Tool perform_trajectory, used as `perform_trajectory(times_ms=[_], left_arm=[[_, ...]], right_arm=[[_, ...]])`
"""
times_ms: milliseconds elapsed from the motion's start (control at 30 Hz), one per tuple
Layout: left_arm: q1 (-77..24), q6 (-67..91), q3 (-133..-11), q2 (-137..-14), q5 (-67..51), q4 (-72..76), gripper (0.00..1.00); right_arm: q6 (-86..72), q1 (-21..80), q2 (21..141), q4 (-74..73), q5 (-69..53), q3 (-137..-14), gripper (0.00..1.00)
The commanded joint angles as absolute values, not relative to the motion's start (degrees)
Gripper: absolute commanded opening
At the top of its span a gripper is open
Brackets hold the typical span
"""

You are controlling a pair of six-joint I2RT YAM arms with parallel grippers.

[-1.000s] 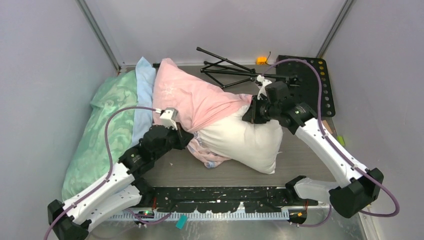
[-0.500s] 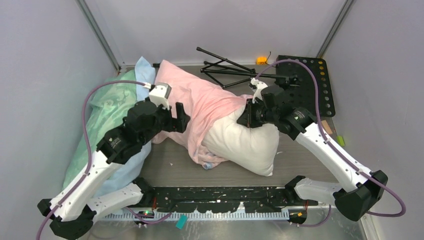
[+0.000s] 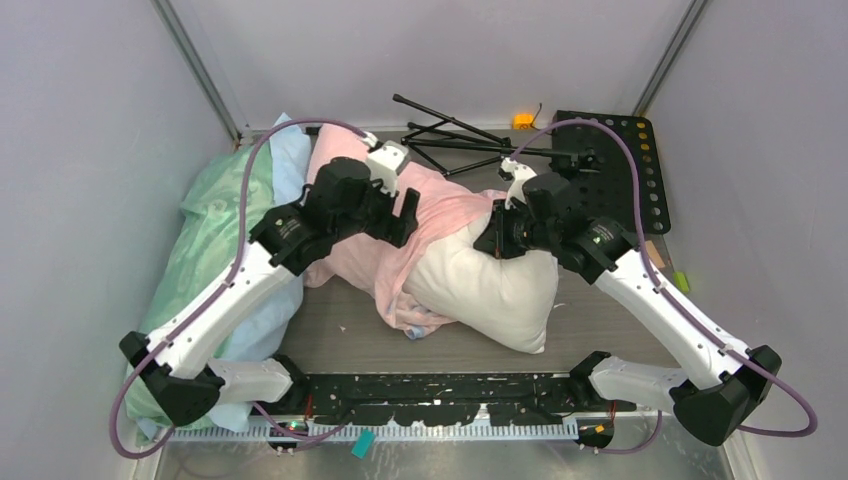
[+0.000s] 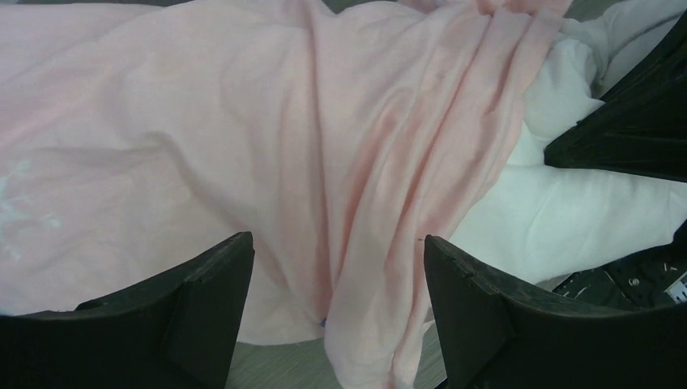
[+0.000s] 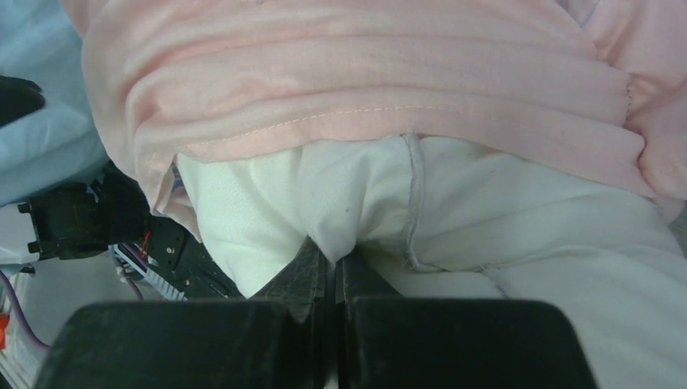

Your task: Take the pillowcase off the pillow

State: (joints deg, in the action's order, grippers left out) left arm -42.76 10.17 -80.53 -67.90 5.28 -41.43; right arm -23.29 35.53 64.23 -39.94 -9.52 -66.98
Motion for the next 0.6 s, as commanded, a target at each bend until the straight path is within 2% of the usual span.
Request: perform_trajectory(times_ms=[0, 133, 300, 367, 433, 500, 567], left_arm=[[-45.9, 5.4, -85.2, -72.2, 0.8, -39.0, 0.78], [-46.8, 4.6, -86.8, -76.8, 1.5, -38.8, 0.72], [-46.7, 4.1, -84.4, -78.9, 6.1, -38.6, 0.7], [-46.4, 4.8, -83.4, -79.3, 9.0, -38.4, 0.65], [-45.0, 6.5, -82.5, -79.4, 11.1, -38.4, 0.5], [-41.8, 8.8, -81.6, -78.9, 12.5, -38.5, 0.27], [-38.1, 11.4, -80.2, -77.7, 13.9, -38.4, 0.11]], right_arm=[[-24.1, 37.2, 63.5, -40.0, -12.3, -69.4, 0.0], [-24.3, 37.6, 63.1, -40.0, -11.8, -69.4, 0.0], [-24.0, 37.6, 62.6, -40.7, -11.3, -69.6, 0.0], [-23.9, 37.7, 62.0, -40.9, -10.5, -69.6, 0.0], [-24.0, 37.7, 61.0, -40.7, -9.1, -69.3, 0.0], [-24.1, 37.7, 59.7, -40.2, -6.9, -68.5, 0.0], [-24.5, 37.7, 57.3, -39.4, -3.4, -67.1, 0.0]])
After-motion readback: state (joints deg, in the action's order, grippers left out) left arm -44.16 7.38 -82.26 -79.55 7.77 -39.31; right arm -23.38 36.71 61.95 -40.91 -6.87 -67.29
